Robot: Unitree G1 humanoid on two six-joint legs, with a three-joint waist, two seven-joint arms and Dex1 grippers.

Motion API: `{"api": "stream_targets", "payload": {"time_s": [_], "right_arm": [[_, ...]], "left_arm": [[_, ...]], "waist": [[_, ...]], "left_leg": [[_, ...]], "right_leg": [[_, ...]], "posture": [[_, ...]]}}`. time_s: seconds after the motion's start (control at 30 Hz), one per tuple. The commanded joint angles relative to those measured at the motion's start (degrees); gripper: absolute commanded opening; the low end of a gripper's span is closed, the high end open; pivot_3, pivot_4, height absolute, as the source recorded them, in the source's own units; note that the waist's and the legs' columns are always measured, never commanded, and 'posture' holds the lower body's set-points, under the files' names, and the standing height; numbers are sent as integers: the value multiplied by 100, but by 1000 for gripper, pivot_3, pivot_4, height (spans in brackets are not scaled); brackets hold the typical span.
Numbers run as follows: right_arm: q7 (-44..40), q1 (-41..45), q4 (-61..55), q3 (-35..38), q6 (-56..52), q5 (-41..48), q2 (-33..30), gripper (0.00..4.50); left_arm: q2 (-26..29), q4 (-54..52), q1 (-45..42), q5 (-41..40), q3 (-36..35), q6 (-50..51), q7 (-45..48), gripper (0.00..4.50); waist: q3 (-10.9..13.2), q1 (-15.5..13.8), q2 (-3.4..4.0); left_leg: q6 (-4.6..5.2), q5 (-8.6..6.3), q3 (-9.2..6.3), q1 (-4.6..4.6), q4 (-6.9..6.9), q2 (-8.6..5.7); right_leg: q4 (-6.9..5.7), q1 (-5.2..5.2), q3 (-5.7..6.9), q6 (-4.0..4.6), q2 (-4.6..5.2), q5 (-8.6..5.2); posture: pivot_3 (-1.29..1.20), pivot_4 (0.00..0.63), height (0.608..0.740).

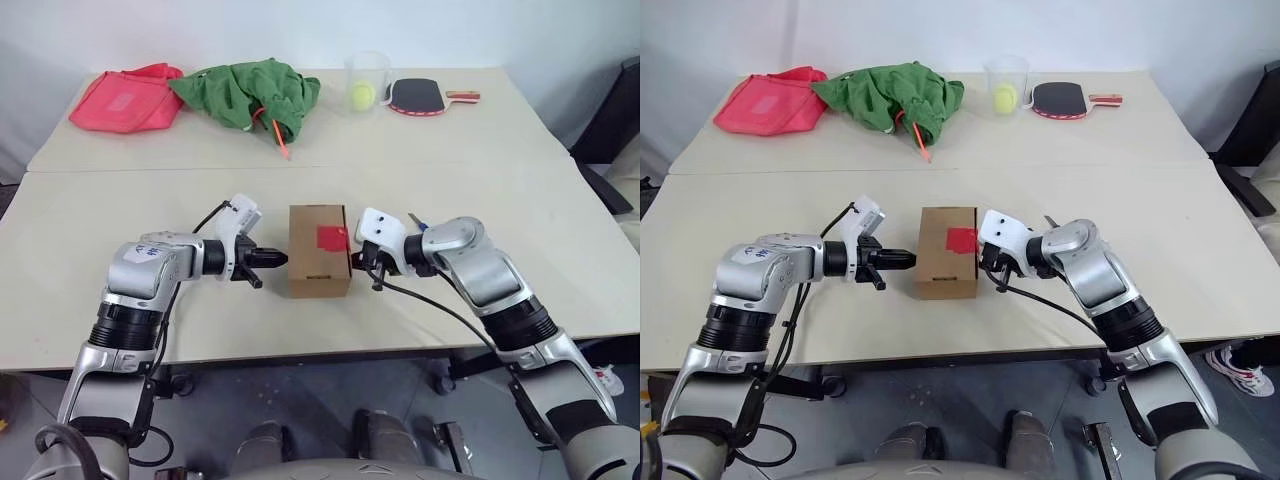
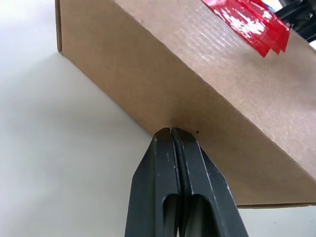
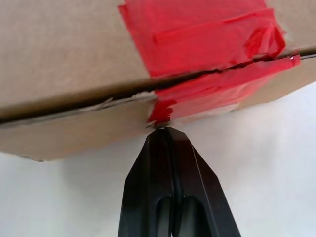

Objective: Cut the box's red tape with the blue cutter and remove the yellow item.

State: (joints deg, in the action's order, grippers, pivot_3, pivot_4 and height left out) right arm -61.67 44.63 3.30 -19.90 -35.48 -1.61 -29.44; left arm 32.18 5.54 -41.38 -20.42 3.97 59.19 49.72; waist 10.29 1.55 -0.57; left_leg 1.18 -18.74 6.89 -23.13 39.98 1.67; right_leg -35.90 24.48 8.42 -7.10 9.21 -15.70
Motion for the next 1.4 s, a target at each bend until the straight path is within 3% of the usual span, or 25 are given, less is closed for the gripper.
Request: {"api": "stream_targets", "payload": {"time_s": [0.03,0.3,0.77,1.1,1.2,1.4], "right_arm": [[-62,-66,-589,18,-134,174,-63,31],[-58,-292,-981,55,-378,184,-433,31],[16,-517,-1327,4,-453,165,-702,31],[480,-223,-734,497,119,-107,-1248,31],[413,-31,-880,727,-463,106,-1366,607],[358,239,-1587,1049,-1872,584,-1468,2580]], "left_arm": [[-145,-54,-170,-170,209,-77,216,0],[-290,58,-258,-134,494,-119,371,0],[-33,358,-273,52,599,-334,520,0],[762,644,-364,75,408,-545,850,0],[927,757,-511,13,235,-879,1045,0],[927,1028,-893,79,193,-1726,1434,0]], "waist": [[0,-13,0],[0,-17,0],[0,-17,0],[0,-19,0],[0,-18,0],[0,-31,0]], "left_leg": [[0,0,1,0,0,0],[0,0,2,-1,3,-2],[0,0,2,-1,3,-2],[0,0,2,-2,1,-2],[0,0,3,-3,2,0],[1,0,2,-3,1,-1]], "right_leg": [[1,0,0,0,0,0],[1,-1,-1,0,1,0],[2,0,-1,0,1,0],[6,0,-1,0,1,0],[6,0,0,0,0,0],[6,0,0,0,1,0]], "posture": [[0,150,740],[0,150,740],[0,150,740],[0,150,740],[0,150,740],[0,150,740]]}}
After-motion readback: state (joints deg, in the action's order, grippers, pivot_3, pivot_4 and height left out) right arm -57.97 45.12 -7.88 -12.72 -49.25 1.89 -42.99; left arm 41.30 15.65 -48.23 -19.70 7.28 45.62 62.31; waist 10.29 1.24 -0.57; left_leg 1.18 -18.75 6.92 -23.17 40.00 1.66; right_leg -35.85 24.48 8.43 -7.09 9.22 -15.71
